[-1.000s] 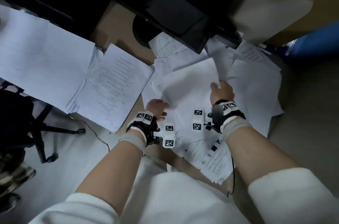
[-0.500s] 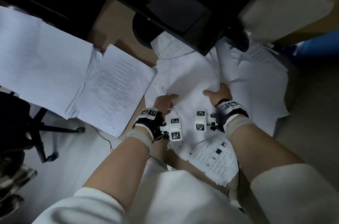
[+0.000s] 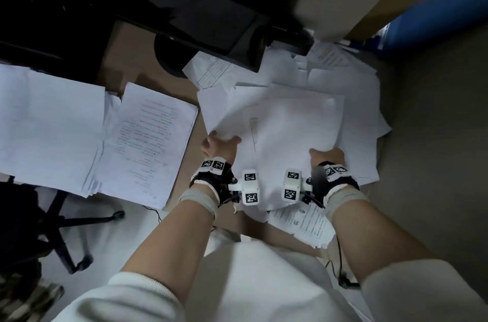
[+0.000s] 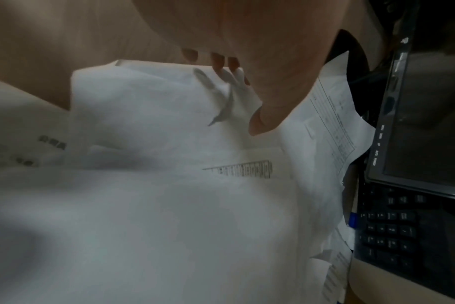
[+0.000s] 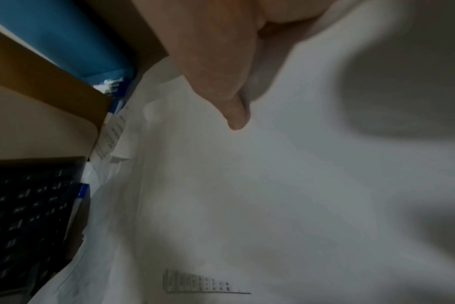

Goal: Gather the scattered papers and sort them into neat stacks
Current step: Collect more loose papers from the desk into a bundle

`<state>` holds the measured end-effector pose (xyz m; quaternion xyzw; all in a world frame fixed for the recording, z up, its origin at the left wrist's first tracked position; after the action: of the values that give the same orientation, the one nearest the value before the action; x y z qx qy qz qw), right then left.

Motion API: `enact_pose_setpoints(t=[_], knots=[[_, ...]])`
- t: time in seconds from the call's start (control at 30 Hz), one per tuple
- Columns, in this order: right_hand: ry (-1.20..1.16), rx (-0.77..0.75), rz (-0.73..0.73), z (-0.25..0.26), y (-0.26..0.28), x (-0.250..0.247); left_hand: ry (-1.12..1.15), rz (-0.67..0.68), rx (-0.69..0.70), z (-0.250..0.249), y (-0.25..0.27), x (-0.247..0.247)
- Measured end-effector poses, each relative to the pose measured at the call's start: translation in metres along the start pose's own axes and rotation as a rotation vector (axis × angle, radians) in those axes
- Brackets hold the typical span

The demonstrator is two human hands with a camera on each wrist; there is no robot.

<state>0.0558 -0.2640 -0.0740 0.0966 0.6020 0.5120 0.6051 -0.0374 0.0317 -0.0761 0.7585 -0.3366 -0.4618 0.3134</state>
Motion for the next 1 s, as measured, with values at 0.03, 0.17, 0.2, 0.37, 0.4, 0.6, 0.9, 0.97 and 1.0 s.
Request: enact_pose_setpoints(t=[0.03, 0.17, 0.2, 0.37, 0.4, 0.6, 0.9, 0.97, 1.0], knots=[[0.002, 0.029, 0.002, -0.007, 0.001, -0.004, -0.002, 0.000, 0.006, 0.001, 0.003, 0.000], [-0.069, 0.065, 0.084, -0.032, 0.003, -0.002, 0.015, 0.081, 0.018, 0.012, 0.012, 0.014], [-0.102, 0.052, 0.094, -0.037, 0.002, -0.001, 0.013, 0.105, 0.029, 0.014, 0.013, 0.018], [-0.059, 0.089, 0.122, -0.052, 0.003, -0.001, -0.078, 0.111, 0.102, 0.024, 0.020, 0.019], [-0.050, 0.082, 0.093, -0.052, 0.003, -0.004, -0.066, 0.091, 0.106, 0.025, 0.021, 0.017], [0.016, 0.066, 0.006, -0.051, 0.014, -0.021, -0.001, -0.080, 0.083, 0.029, 0.020, -0.013], [-0.136, 0.034, 0.007, -0.036, 0.029, -0.024, -0.055, 0.014, 0.079, 0.032, 0.022, -0.014], [-0.143, 0.012, -0.072, -0.035, 0.030, -0.027, -0.058, 0.060, 0.079, 0.033, 0.024, -0.012], [-0.135, 0.017, -0.060, -0.033, 0.031, -0.026, -0.039, 0.076, 0.079, 0.034, 0.024, -0.011]])
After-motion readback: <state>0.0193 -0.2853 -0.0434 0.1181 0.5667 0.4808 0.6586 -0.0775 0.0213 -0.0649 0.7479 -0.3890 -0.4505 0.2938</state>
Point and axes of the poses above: each hand's wrist, its own y-axis away from the middle knuckle, its own x-axis out of the palm, z = x × y, the point moved 7 cm from there along -y, towards the middle knuckle, and after that the axes turned 1 degree about -y, right-handed, at the moved point
